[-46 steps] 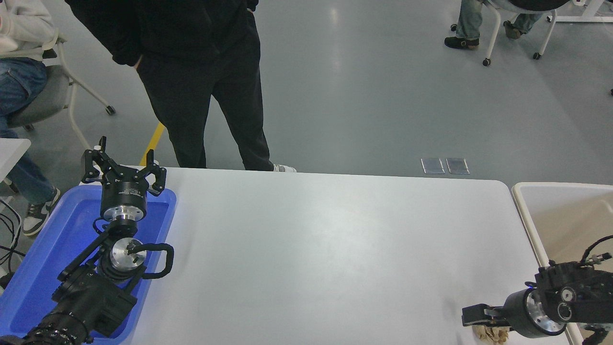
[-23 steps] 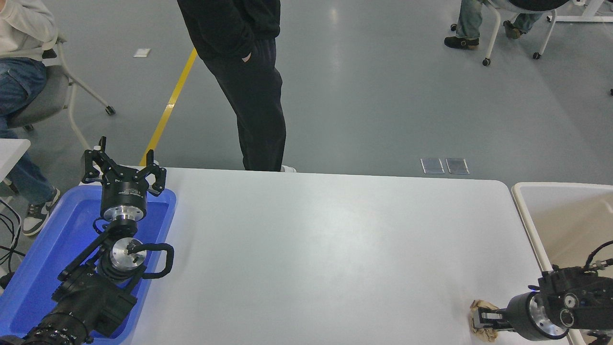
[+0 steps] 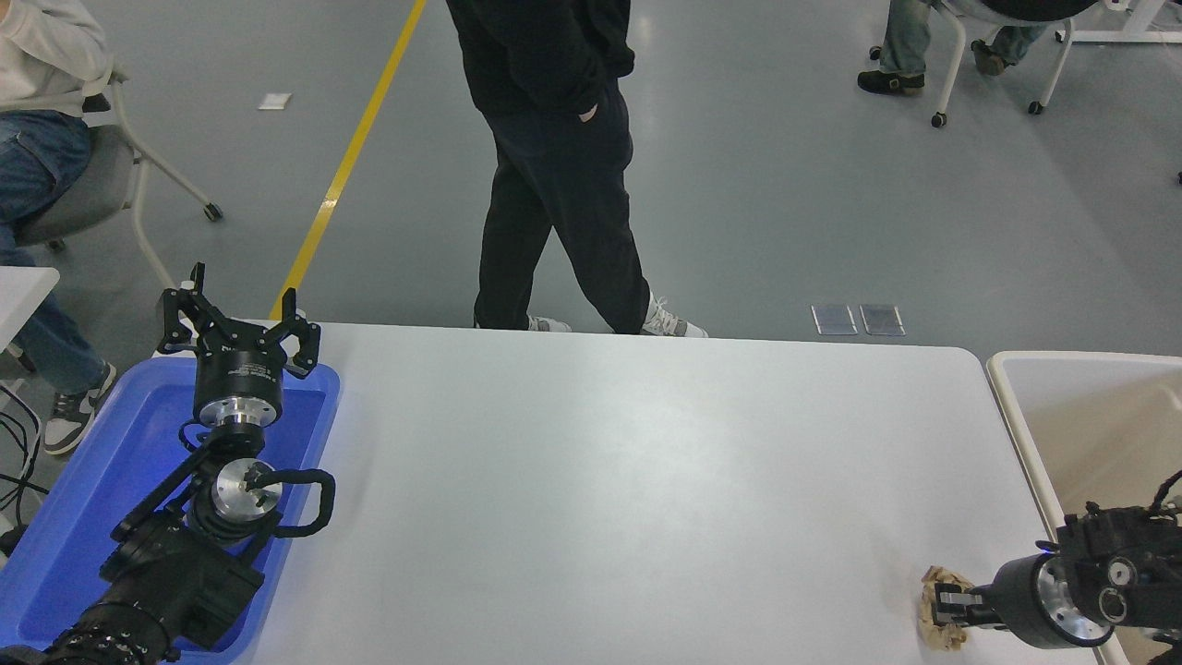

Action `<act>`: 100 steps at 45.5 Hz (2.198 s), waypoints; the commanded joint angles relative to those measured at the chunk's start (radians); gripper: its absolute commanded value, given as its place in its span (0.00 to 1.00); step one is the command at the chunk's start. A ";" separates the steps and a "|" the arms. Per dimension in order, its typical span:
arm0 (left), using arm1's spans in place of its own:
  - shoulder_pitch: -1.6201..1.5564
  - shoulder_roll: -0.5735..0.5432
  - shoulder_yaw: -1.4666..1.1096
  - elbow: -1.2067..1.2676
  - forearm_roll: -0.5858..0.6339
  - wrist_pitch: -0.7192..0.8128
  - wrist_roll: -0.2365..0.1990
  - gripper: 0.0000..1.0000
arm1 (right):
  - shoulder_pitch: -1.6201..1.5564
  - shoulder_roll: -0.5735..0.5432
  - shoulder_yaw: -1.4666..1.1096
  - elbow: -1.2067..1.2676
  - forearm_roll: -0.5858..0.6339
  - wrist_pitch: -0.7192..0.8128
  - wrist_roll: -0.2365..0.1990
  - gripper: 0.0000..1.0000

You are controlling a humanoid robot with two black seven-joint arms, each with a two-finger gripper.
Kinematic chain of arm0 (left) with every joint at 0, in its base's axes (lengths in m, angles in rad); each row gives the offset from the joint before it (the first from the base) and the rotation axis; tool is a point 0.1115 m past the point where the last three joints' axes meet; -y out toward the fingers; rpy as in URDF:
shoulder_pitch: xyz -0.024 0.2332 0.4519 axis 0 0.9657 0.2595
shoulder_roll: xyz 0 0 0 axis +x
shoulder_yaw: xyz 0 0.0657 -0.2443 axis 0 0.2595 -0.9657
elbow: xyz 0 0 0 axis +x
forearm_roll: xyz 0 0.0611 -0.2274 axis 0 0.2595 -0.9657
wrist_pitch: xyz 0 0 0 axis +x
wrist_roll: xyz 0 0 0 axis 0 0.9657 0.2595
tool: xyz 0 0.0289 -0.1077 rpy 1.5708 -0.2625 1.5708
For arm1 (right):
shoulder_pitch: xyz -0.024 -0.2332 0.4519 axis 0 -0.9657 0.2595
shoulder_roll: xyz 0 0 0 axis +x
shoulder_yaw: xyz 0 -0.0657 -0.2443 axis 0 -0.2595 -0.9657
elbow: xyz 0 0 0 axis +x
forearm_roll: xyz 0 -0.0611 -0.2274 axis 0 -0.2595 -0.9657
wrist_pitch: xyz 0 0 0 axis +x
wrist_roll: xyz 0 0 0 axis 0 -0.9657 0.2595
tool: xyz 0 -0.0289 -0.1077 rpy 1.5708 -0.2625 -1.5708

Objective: Pick up paper ball place in dustbin

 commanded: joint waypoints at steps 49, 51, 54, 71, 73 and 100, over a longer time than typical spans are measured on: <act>0.000 0.000 0.000 0.000 0.000 0.000 0.000 0.99 | 0.975 -0.598 0.019 0.226 -0.154 0.692 -0.136 0.00; 0.000 0.000 0.000 0.000 0.000 0.000 0.000 0.99 | 0.985 -0.598 0.019 0.223 -0.154 0.692 -0.144 0.00; 0.000 0.000 0.000 0.000 0.000 0.000 0.000 0.99 | 0.995 -0.598 0.018 0.211 -0.154 0.692 -0.152 0.00; 0.000 0.000 0.000 0.000 0.000 0.000 0.000 0.99 | 1.024 -0.595 0.035 0.051 -0.135 0.692 -0.152 0.00; 0.000 0.000 0.000 0.000 0.000 0.000 0.000 0.99 | 1.024 -0.591 0.048 -0.007 -0.129 0.692 -0.149 0.00; 0.000 0.000 0.000 0.000 0.000 0.000 0.000 0.99 | 0.858 -0.583 0.049 -0.384 0.234 0.657 -0.139 0.00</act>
